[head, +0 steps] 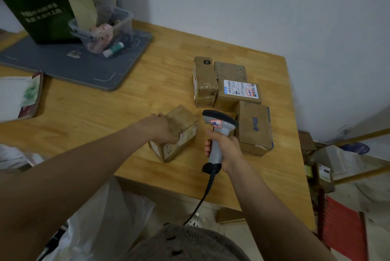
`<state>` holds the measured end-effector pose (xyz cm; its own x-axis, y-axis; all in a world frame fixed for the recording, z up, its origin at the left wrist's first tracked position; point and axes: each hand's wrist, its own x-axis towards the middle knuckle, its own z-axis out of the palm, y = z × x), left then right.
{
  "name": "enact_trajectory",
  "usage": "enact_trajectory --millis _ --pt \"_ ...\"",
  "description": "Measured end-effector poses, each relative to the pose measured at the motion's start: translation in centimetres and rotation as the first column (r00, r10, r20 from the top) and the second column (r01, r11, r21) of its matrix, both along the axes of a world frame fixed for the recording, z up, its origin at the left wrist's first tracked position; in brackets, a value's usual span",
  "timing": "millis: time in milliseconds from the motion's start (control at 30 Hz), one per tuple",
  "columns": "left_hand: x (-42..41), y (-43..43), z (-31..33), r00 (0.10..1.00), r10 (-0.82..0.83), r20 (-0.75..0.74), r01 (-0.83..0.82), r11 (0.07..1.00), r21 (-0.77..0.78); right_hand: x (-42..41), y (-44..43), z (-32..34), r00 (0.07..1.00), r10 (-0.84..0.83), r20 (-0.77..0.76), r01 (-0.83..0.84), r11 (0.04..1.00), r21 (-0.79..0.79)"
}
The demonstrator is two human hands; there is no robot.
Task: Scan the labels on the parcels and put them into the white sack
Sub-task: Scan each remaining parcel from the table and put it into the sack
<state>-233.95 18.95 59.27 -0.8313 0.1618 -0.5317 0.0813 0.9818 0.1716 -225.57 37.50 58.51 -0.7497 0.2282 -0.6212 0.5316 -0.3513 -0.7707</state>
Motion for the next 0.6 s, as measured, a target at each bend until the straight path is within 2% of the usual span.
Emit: enact_trajectory --millis 67,133,200,267,367,600 --pt "-0.5 -1.0 0.3 0.996 0.067 0.057 -0.072 0.992 0.104 -0.1 -0.3 0.2 1.000 0.016 -0.003 -0.016 1.000 -0.017" --pt "-1.0 -2.6 0.2 0.964 0.231 0.131 -0.258 0.930 0.263 -0.1 -0.5 0.5 0.999 0.042 -0.015 -0.043 0.999 -0.034" --pt "-1.1 -4.6 0.1 0.872 0.410 0.269 -0.489 0.765 0.418 -0.1 -0.8 0.8 0.996 0.079 -0.032 -0.080 0.996 -0.044" --pt "-0.8 -6.5 -0.1 0.794 0.483 0.369 -0.607 0.617 0.500 -0.2 -1.3 1.4 0.990 0.128 -0.054 -0.130 0.990 -0.045" --pt "-0.1 -8.0 0.0 0.752 0.520 0.405 -0.652 0.499 0.571 -0.5 -2.5 2.4 0.971 0.219 -0.094 -0.220 0.976 0.006" --pt "1.1 -9.8 0.1 0.725 0.559 0.402 -0.655 0.379 0.654 -0.7 -5.3 4.2 0.927 0.344 -0.150 -0.332 0.938 0.101"
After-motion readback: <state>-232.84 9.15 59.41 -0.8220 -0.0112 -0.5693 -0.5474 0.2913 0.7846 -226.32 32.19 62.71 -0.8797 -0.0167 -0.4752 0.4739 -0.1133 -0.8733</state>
